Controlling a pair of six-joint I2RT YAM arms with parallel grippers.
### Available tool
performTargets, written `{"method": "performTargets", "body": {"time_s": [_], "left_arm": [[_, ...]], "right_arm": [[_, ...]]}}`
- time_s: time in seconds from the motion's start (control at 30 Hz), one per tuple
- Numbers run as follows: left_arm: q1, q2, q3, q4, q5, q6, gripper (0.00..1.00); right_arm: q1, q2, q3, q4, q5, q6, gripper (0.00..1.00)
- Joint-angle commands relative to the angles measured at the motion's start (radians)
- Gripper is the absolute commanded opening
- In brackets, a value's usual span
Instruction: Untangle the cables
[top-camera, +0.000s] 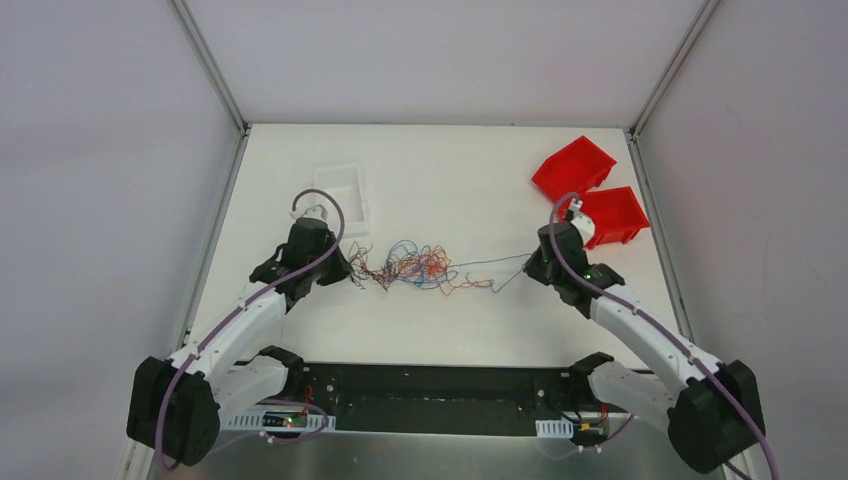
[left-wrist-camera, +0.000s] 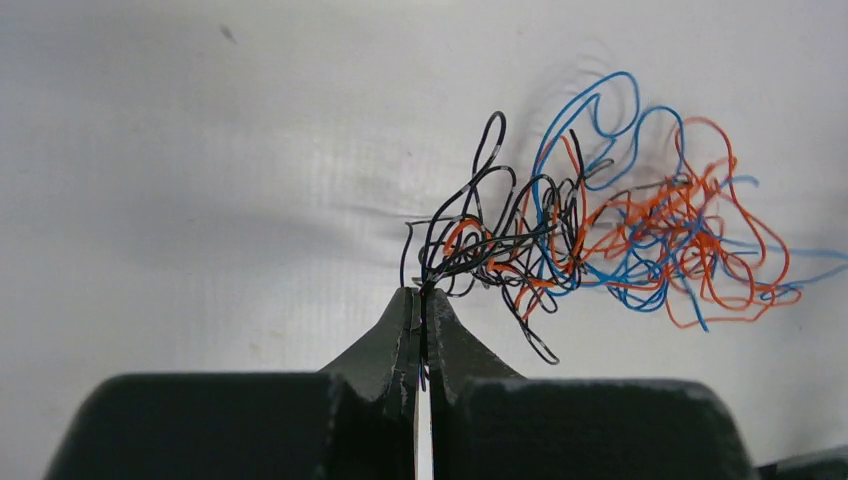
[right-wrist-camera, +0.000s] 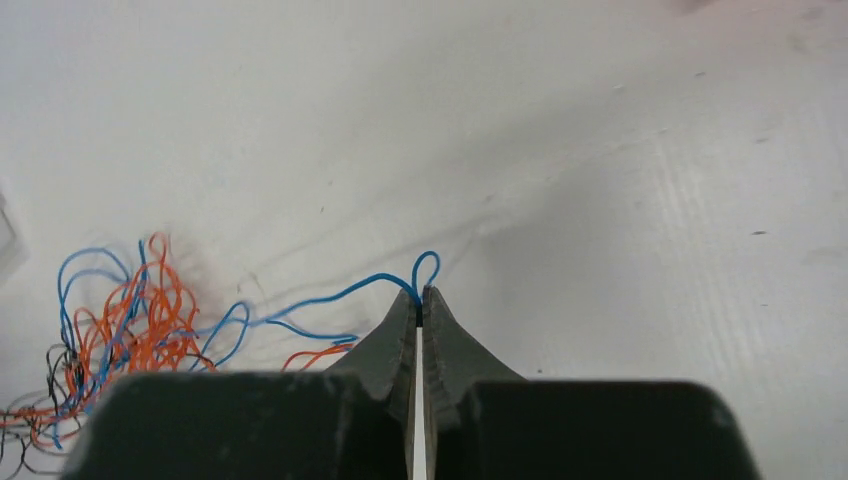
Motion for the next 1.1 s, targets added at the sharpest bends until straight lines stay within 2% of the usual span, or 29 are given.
{"method": "performTargets", "body": {"time_s": [0.0, 0.13, 0.23, 0.53, 0.83, 1.0, 1.07], "left_arm": [[0.071, -0.083, -0.018, -0.106, -0.155, -0.082, 0.00], [0.111, -0.127, -0.044, -0.120, -0.148, -0.127, 0.00], [0.111, -0.137, -0.048, -0.120, -0.145, -0.129, 0.00], [0.111, -0.135, -0.041, -0.127, -0.132, -0.115, 0.00], [0.152, -0.270, -0.050, -0.278, -0.376, -0.241, 0.00], [0.155, -0.310, -0.050, -0.277, -0.380, -0.224, 0.00], [0.155, -0.304, -0.048, -0.203, -0.258, -0.132, 0.00]], "right_arm": [[-0.149, -0.153, -0.035, -0.083, 0.042, 0.014, 0.00], [-0.289, -0.245, -0.053, -0.131, 0.047, 0.014, 0.00], [-0.348, -0.298, -0.057, -0.157, 0.077, 0.032, 0.00], [-0.380, -0.343, -0.060, -0.171, 0.103, 0.049, 0.00], [-0.476, -0.336, -0.016, -0.300, 0.302, 0.159, 0.00], [-0.494, -0.344, -0.016, -0.289, 0.274, 0.127, 0.00], [-0.494, -0.357, -0.027, -0.217, 0.132, 0.026, 0.00]]}}
